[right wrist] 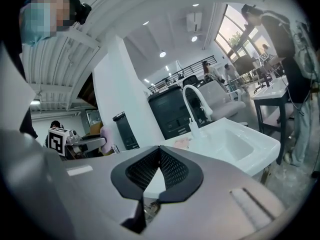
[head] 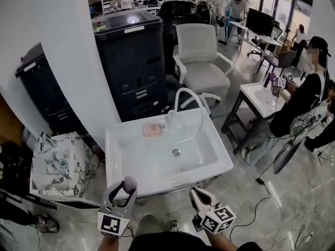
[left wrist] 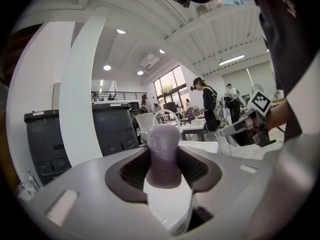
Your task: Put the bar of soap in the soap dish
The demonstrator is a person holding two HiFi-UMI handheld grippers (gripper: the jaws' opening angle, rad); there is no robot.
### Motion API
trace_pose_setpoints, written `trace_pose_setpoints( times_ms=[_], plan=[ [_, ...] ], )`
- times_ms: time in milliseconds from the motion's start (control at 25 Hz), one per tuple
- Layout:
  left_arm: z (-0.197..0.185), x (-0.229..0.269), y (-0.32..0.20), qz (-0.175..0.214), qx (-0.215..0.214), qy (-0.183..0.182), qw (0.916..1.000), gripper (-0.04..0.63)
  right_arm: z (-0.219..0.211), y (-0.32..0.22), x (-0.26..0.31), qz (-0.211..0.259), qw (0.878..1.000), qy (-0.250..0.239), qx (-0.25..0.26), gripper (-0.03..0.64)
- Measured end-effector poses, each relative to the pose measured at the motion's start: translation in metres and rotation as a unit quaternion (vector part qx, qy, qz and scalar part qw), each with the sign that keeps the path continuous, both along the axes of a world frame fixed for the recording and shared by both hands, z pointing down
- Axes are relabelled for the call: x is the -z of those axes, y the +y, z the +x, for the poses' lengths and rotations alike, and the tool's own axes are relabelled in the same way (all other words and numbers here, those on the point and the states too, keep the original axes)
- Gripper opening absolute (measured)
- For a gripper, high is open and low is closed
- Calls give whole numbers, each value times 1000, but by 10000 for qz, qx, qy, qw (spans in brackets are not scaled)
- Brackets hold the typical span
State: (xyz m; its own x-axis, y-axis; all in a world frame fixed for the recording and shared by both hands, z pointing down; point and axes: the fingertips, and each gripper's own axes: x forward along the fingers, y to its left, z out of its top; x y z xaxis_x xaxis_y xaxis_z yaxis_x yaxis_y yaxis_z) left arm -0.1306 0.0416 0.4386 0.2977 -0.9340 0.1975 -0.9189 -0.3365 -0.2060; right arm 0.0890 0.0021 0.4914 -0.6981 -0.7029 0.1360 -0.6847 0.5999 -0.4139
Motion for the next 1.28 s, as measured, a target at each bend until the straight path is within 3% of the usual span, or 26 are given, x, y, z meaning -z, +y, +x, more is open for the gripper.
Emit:
trace_pose_setpoints(
  times_ms=[280,600,880,1280],
  plan=[
    [-9,-3,-30,-24,42,-36,10000,229,-5,-27,-8,-95,9999,15,34,0],
    [-15,-2,-81,-47,-231,-27,9997,229,-20,-64,-4,-100,9999,-24,-138,0],
    [-29,-8,-120,130,-573,-438,9973,227,-31,-89,-8,-165,9996,-14,-229,0],
    [-26,16,-167,-61,-930,-850,9920,227,-31,-105,-13,-268,9988,-22,-401,0]
  ],
)
